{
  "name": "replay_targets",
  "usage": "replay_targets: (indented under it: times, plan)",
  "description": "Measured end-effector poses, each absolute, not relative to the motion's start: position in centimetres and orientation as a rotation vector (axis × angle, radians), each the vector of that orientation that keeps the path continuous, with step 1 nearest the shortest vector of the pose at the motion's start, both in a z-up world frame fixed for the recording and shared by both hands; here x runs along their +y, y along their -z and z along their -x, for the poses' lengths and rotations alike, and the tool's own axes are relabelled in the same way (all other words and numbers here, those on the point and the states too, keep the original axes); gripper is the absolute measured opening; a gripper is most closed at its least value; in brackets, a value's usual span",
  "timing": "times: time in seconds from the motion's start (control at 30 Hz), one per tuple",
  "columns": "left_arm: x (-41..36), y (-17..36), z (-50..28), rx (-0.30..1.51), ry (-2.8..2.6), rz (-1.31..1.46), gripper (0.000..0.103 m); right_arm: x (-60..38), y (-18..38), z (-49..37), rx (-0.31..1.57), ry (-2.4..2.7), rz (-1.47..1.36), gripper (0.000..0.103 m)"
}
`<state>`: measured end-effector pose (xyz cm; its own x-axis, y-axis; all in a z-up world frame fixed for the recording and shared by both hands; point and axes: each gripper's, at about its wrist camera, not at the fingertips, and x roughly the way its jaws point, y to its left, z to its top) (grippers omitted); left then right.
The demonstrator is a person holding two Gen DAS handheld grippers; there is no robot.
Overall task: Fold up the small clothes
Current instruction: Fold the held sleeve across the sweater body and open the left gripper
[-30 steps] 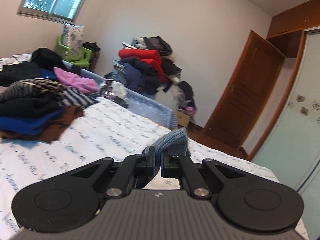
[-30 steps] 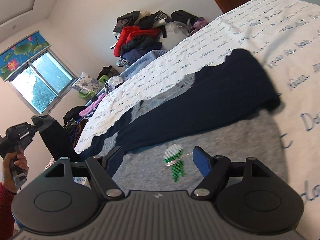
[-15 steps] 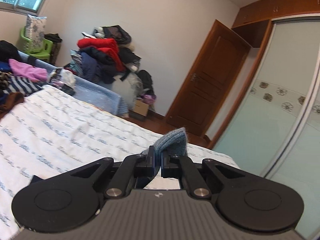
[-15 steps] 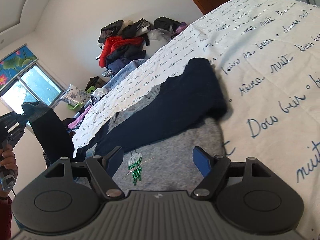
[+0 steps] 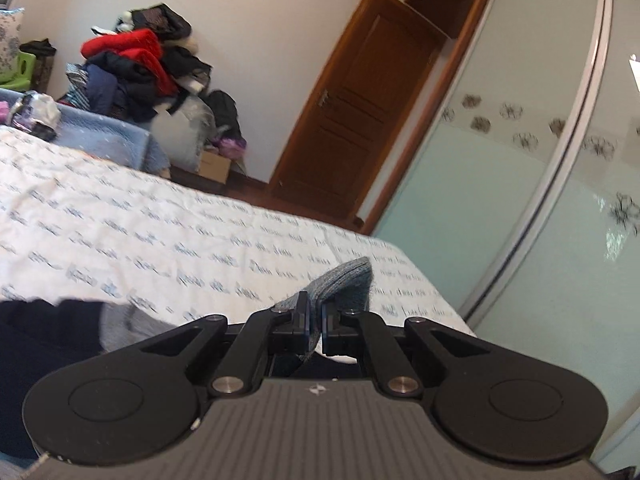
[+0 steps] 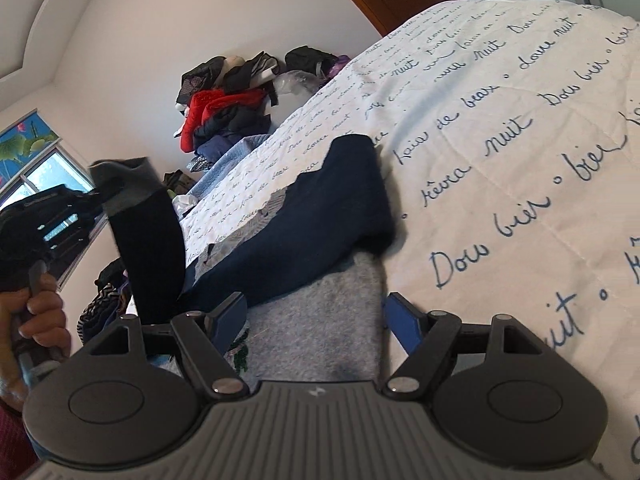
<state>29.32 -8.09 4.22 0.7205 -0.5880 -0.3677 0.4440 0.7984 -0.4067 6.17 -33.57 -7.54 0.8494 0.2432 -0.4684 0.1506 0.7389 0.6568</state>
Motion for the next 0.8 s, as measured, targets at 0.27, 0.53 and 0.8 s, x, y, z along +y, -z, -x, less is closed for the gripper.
replay_targets:
  times: [0.27, 0.53, 0.8]
  plan:
    - [-13.3, -0.1, -28.4, 0.57, 0.634, 0.245, 0.007, -34.9, 8.0, -5.3, 0.561, -0.032, -0.762, 0.076]
    - [-17.4, 2.3, -27.4, 0.621, 0.687, 0.109, 0.011, -35.5, 8.3, -5.1, 0.558, -0.021, -0.777, 0.076]
    - [-18.8, 4.4, -25.7, 0.716, 0.786, 0.04, 0.064, -36.6, 8.0, -4.2, 0.535, 0.033, -0.783, 0.077]
